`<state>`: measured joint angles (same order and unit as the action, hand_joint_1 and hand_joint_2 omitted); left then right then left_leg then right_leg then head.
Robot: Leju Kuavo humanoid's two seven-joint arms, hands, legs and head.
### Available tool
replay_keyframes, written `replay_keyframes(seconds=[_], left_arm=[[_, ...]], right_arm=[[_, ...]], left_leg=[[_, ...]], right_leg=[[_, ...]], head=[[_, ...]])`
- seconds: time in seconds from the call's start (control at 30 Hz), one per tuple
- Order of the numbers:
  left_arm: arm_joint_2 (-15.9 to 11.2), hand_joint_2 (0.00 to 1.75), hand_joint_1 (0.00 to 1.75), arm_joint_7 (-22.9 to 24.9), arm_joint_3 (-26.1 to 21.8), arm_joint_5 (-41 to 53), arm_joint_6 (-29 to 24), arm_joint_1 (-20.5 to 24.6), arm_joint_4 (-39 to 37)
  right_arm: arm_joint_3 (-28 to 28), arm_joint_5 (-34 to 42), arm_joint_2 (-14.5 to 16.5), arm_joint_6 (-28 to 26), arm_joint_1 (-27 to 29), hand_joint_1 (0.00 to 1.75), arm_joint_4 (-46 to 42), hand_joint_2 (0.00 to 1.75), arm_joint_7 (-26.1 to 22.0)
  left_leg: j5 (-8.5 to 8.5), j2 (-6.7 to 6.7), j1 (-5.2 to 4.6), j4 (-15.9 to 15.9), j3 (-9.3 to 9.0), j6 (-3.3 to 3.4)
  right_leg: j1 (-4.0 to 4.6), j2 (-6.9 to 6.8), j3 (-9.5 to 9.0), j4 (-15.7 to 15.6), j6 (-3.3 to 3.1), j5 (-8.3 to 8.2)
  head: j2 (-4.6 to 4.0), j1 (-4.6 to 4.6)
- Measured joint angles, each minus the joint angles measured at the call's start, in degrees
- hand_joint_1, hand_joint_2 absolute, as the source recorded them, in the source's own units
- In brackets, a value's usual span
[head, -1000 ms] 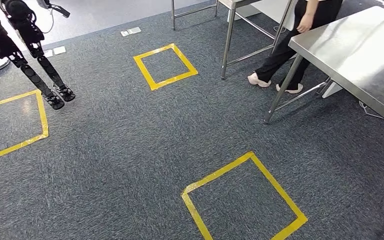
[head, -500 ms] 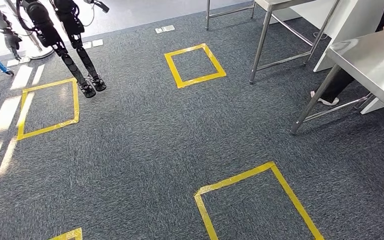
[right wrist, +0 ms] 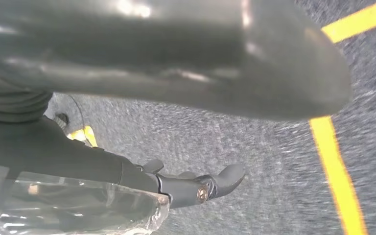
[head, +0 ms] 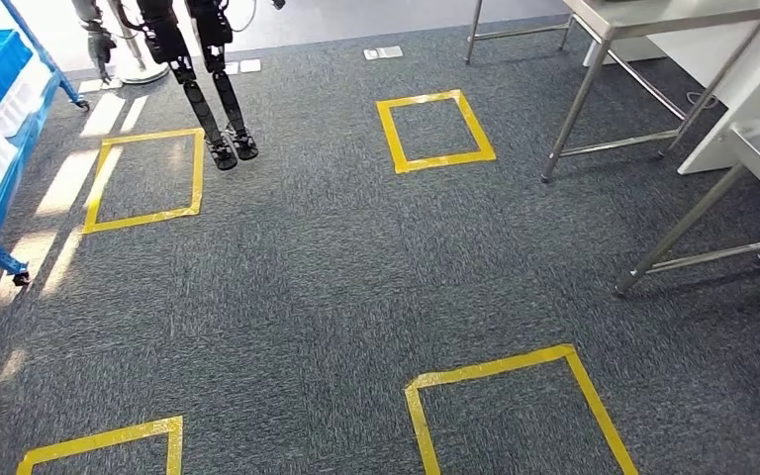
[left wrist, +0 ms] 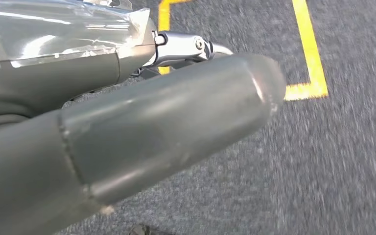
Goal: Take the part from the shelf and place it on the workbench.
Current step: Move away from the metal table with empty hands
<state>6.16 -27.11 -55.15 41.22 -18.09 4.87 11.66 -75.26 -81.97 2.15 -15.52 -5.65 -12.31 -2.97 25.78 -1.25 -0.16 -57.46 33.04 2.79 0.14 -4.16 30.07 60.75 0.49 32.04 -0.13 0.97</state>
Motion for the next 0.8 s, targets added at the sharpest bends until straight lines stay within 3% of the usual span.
replay_keyframes(seconds=[0.07, 0.1, 0.13, 0.17, 0.27, 0.33, 0.4, 0.43, 0.5, 0.57, 0.6, 0.63, 0.67, 0.7, 0.73, 0.8], left_arm=[[0.04, 0.00, 0.00, 0.11, 0.00, 0.00, 0.01, 0.09, -0.01], [0.03, 0.00, 0.00, 0.19, -0.01, 0.01, 0.02, 0.11, -0.01], [0.05, 0.00, 0.00, 0.32, -0.01, 0.02, 0.05, 0.08, -0.01], [0.07, 0.00, 0.00, 0.56, -0.02, 0.04, 0.16, 0.04, -0.01], [0.16, 0.00, 0.00, 1.89, -0.02, 0.16, 1.00, 0.00, -0.06], [0.16, 0.00, 0.00, 3.90, -0.02, 0.20, 2.59, 0.00, -0.08], [0.18, 0.00, 0.00, 8.44, -0.03, 0.51, 6.09, -0.08, -0.21], [0.18, 0.00, 0.00, 11.53, -0.03, 0.85, 8.32, -0.18, -0.31], [0.30, 0.00, 0.00, 18.24, 0.00, 1.83, 13.03, -0.31, -0.48], [0.57, 0.00, 0.00, 22.19, 0.09, 2.68, 15.75, -0.29, -0.56], [0.70, 0.00, 0.00, 23.31, 0.17, 2.97, 16.47, -0.27, -0.57], [0.79, 0.00, 0.00, 23.90, 0.26, 3.19, 16.74, -0.31, -0.57], [0.85, 0.00, 0.00, 24.26, 0.34, 3.43, 16.81, -0.36, -0.57], [0.87, 0.00, 0.00, 24.49, 0.42, 3.63, 16.80, -0.42, -0.57], [0.88, 0.00, 0.00, 24.65, 0.52, 3.90, 16.76, -0.45, -0.57], [0.90, 0.00, 0.00, 24.87, 0.79, 4.46, 16.70, -0.36, -0.57]], right_arm=[[0.01, -0.03, 0.03, 0.00, 0.20, 0.00, 0.02, 0.00, 0.04], [0.01, -0.02, 0.02, 0.00, 0.34, 0.00, 0.02, 0.00, 0.09], [0.01, 0.01, -0.01, 0.00, 0.45, 0.00, 0.02, 0.00, 0.13], [0.01, 0.03, -0.02, 0.02, 0.50, 0.00, 0.02, 0.00, 0.17], [0.01, 0.04, -0.07, 0.18, 0.42, 0.00, 0.03, 0.00, 0.16], [0.01, 0.01, -0.05, 0.44, 0.38, 0.00, 0.05, 0.00, 0.10], [0.15, -0.16, -0.05, 0.99, 0.33, 0.00, 0.07, 0.00, 0.00], [0.32, -0.28, -0.08, 1.33, 0.27, 0.00, 0.06, 0.00, -0.07], [0.75, -0.44, -0.18, 1.93, 0.18, 0.00, 0.05, 0.00, -0.16], [1.02, -0.47, -0.34, 2.25, 0.29, 0.00, 0.06, 0.00, -0.21], [1.07, -0.44, -0.42, 2.29, 0.39, 0.00, 0.06, 0.00, -0.20], [1.10, -0.40, -0.47, 2.30, 0.46, 0.00, 0.05, 0.00, -0.19], [1.12, -0.36, -0.50, 2.30, 0.46, 0.00, 0.05, 0.00, -0.18], [1.15, -0.33, -0.51, 2.29, 0.42, 0.00, 0.06, 0.00, -0.17], [1.20, -0.32, -0.51, 2.29, 0.37, 0.00, 0.06, 0.00, -0.17], [1.29, -0.31, -0.50, 2.30, 0.27, 0.00, 0.06, 0.00, -0.17]], left_leg=[[-0.39, 1.31, 0.19, 0.32, -0.04, 0.44], [-0.46, 2.06, 0.18, 0.31, 0.05, 0.52], [-0.48, 2.87, 0.20, 0.28, 0.08, 0.50], [-0.50, 3.69, 0.24, 0.23, 0.08, 0.45], [-0.37, 5.87, 0.40, -0.30, 0.15, -0.15], [-0.17, 6.91, 0.30, -0.80, 0.46, -0.85], [-0.26, 7.64, 0.31, -0.89, 0.78, -1.39], [-0.23, 7.56, 0.46, -0.98, 0.91, -1.60], [1.34, 5.39, 0.63, -3.33, 2.02, -2.04], [5.03, 2.63, 0.68, -9.90, 5.08, -2.38], [6.74, 2.12, 0.74, -13.77, 6.95, -2.47], [7.64, 1.90, 0.78, -16.54, 8.30, -2.48], [7.49, 1.77, 0.79, -17.40, 8.70, -2.41], [6.34, 1.59, 0.76, -16.03, 7.93, -2.25], [4.53, 1.11, 0.71, -12.63, 6.06, -1.99], [1.83, -1.37, 0.31, -4.95, 1.91, -1.42]], right_leg=[[-0.36, 2.93, 3.35, 7.00, -0.29, 3.09], [-0.53, 3.44, 5.11, 10.49, -0.30, 4.29], [-0.70, 3.64, 6.24, 12.53, -0.05, 4.69], [-0.88, 3.75, 6.35, 12.39, 0.45, 4.10], [-1.64, 5.54, 2.16, 2.40, 2.30, -0.78], [-1.71, 6.71, 0.51, -1.85, 2.21, -2.38], [-1.44, 6.15, 0.25, -2.20, 1.40, -2.59], [-1.49, 5.72, 0.08, -2.24, 1.03, -2.73], [-1.55, 4.72, -0.06, -2.36, 0.24, -2.97], [-1.27, 3.52, 0.01, -2.42, -0.35, -2.94], [-1.08, 2.80, 0.06, -2.42, -0.55, -2.87], [-0.92, 2.07, 0.09, -2.41, -0.62, -2.82], [-0.80, 1.36, 0.10, -2.41, -0.69, -2.76], [-0.73, 0.70, 0.07, -2.41, -0.74, -2.70], [-0.68, 0.08, -0.03, -2.41, -0.79, -2.64], [-0.43, -0.99, -0.25, -2.39, -0.76, -2.46]], head=[[0.00, -0.10], [0.00, -0.11], [0.00, -0.10], [0.00, -0.11], [0.00, -0.14], [0.00, -0.18], [0.00, -0.10], [0.00, -0.07], [0.00, 0.15], [0.00, 0.38], [0.00, 0.44], [0.00, 0.43], [0.00, 0.45], [0.00, 0.45], [0.00, 0.45], [0.00, 0.40]])
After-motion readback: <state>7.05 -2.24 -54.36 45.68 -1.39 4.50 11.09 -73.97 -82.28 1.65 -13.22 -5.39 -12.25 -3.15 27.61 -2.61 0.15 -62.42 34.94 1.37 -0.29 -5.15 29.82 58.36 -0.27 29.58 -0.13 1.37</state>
